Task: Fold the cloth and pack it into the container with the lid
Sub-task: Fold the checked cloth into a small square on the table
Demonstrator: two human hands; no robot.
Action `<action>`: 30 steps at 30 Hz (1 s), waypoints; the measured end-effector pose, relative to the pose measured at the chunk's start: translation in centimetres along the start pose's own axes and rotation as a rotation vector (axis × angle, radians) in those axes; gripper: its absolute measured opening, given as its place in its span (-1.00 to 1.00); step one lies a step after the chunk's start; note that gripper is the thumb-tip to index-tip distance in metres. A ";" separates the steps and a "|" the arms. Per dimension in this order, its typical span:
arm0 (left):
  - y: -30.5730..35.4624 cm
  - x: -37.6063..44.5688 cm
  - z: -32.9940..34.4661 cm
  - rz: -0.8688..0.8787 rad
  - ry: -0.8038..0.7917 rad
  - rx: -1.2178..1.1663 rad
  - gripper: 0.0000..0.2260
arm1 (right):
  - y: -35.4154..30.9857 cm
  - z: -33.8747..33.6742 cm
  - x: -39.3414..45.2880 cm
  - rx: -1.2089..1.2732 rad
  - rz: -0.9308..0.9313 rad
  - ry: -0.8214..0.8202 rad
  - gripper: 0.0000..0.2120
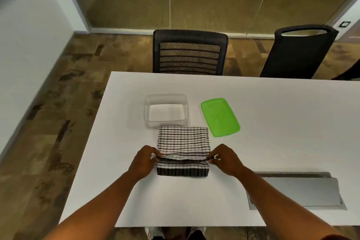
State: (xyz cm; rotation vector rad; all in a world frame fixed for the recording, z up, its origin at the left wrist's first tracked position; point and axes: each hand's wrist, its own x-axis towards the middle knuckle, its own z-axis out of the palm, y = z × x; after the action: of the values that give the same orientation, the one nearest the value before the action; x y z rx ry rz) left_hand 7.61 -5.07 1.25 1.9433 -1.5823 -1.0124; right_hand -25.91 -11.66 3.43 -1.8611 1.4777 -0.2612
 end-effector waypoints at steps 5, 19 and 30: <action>-1.3 -1.1 1.8 -0.067 -0.054 0.044 -0.81 | 0.7 3.0 -0.5 -0.110 0.187 -0.122 -0.87; -1.6 0.4 3.7 -0.579 -0.050 -0.382 -0.50 | 0.5 7.3 0.9 0.557 0.677 0.025 -0.57; -1.6 0.3 4.3 -0.512 -0.118 -0.520 -0.91 | 0.0 6.6 0.9 0.982 0.623 -0.008 -0.75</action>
State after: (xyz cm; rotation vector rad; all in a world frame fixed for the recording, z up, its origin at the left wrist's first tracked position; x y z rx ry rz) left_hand 5.37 -4.44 -2.68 1.9554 -0.7513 -1.5762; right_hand -21.85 -9.70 -1.52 -0.5988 1.4515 -0.5420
